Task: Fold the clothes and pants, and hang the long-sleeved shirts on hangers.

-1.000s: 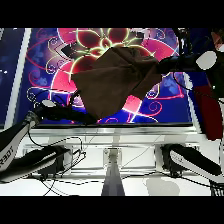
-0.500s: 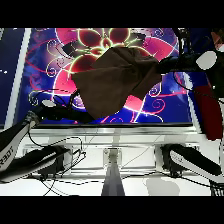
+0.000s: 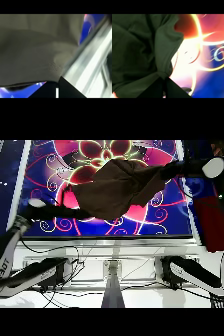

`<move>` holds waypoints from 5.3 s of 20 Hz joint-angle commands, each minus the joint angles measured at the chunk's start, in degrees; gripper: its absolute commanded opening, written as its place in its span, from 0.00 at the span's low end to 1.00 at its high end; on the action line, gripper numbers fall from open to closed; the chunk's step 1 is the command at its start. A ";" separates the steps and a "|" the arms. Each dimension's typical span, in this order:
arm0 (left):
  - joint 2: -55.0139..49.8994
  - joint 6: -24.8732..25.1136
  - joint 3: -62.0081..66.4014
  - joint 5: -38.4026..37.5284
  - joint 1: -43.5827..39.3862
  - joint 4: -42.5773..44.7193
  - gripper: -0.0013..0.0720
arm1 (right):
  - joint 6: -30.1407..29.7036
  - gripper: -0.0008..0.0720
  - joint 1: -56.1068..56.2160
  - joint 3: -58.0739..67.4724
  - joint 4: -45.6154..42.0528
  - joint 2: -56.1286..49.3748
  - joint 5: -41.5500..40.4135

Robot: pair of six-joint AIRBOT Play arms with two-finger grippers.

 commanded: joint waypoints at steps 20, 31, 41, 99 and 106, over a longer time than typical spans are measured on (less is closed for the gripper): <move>36.68 -3.82 31.43 31.01 29.70 -3.23 0.03 | 3.21 0.03 0.00 29.31 -7.48 21.64 0.98; -4.11 -18.80 31.43 -1.66 18.45 14.08 0.03 | 7.48 0.02 0.00 25.09 -7.89 -13.97 13.18; -32.09 -4.11 31.45 22.23 10.21 -6.71 0.05 | 13.70 0.03 -0.02 25.16 -8.41 -37.88 -3.96; -15.63 -15.10 1.77 -4.81 36.22 23.39 0.78 | -5.66 0.03 -25.66 -51.21 32.54 -3.37 3.23; -22.64 -11.23 1.77 -3.28 36.02 15.61 0.45 | -6.36 0.03 -25.66 -50.58 32.57 -3.34 3.13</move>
